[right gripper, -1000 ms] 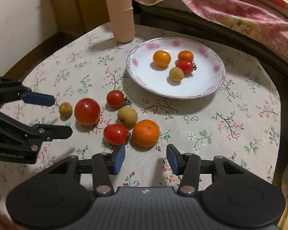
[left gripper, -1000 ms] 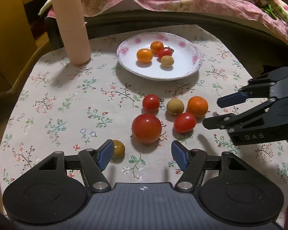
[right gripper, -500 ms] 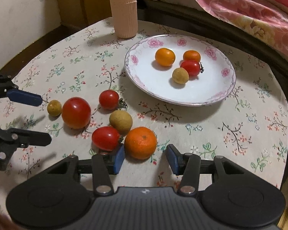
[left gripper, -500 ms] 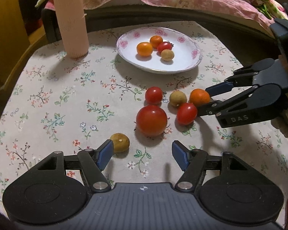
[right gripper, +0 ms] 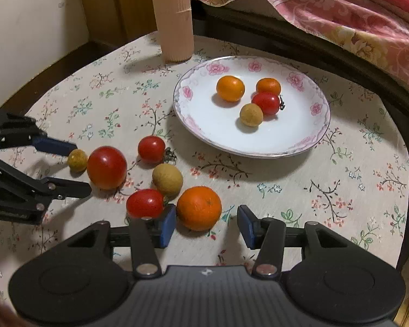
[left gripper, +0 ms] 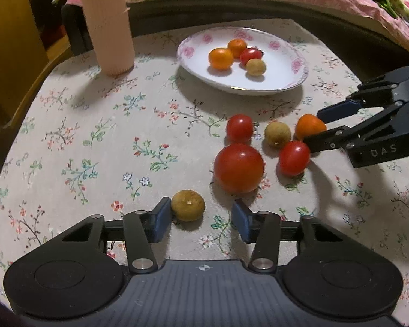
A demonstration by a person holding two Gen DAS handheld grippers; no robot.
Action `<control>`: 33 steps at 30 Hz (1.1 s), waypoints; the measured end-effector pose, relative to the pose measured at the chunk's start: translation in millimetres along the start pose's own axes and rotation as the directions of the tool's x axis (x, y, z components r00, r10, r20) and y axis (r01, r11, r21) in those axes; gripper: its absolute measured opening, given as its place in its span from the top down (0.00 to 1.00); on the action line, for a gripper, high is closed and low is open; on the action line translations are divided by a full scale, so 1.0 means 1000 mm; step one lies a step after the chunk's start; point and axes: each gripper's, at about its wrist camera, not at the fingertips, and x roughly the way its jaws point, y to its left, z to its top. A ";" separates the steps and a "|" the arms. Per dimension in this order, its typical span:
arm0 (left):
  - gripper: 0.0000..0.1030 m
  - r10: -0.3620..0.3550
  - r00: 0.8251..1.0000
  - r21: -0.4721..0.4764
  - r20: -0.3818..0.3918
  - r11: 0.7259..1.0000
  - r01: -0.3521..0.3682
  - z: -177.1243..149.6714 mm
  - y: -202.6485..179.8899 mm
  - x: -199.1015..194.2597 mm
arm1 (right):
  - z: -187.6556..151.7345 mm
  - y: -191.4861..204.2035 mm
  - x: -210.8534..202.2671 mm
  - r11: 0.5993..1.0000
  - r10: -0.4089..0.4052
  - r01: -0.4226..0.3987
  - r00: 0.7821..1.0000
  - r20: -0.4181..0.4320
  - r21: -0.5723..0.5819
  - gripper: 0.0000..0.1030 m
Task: Organize fruits
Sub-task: 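Grasp an orange mandarin with the right tool while the left tool approaches a brown fruit, then close the left tool on the small brown fruit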
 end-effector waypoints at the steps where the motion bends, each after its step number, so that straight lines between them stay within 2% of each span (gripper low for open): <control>1: 0.46 0.002 1.000 0.003 0.006 1.000 -0.002 0.000 0.000 0.000 | 0.001 0.000 0.002 1.000 0.004 -0.004 1.000 -0.006 0.003 0.48; 10: 0.45 0.008 1.000 0.004 0.012 1.000 -0.008 0.000 -0.001 0.000 | 0.003 0.007 0.009 1.000 -0.021 0.021 1.000 -0.007 -0.014 0.48; 12: 0.50 0.008 1.000 -0.011 0.012 1.000 -0.007 -0.001 0.000 -0.001 | 0.003 0.008 0.009 1.000 -0.007 0.006 1.000 -0.011 -0.010 0.56; 13: 0.60 0.008 1.000 -0.022 0.009 1.000 -0.007 0.000 0.002 -0.001 | 0.004 0.009 0.010 1.000 -0.001 0.001 1.000 -0.014 -0.008 0.58; 14: 0.65 0.006 1.000 -0.031 0.006 0.999 -0.006 0.001 0.003 -0.002 | 0.004 0.010 0.010 1.000 -0.003 0.003 1.000 -0.017 -0.006 0.59; 16: 0.68 0.007 1.000 -0.046 -0.002 0.999 -0.007 0.002 0.005 -0.002 | 0.004 0.010 0.009 1.000 -0.005 0.005 1.000 -0.023 -0.003 0.59; 22: 0.68 -0.005 1.000 -0.033 0.004 0.999 0.005 0.003 0.001 -0.007 | 0.005 0.008 0.002 1.000 -0.003 0.004 1.000 -0.026 0.015 0.60; 26: 0.68 -0.021 1.000 -0.025 -0.006 0.999 0.021 0.001 -0.002 -0.007 | 0.002 0.014 -0.002 1.000 -0.001 0.000 0.999 -0.038 -0.017 0.60; 33: 0.64 0.006 1.000 0.043 -0.001 0.999 -0.006 -0.004 -0.011 -0.004 | -0.003 0.017 0.004 0.999 -0.006 0.003 0.998 -0.059 -0.054 0.59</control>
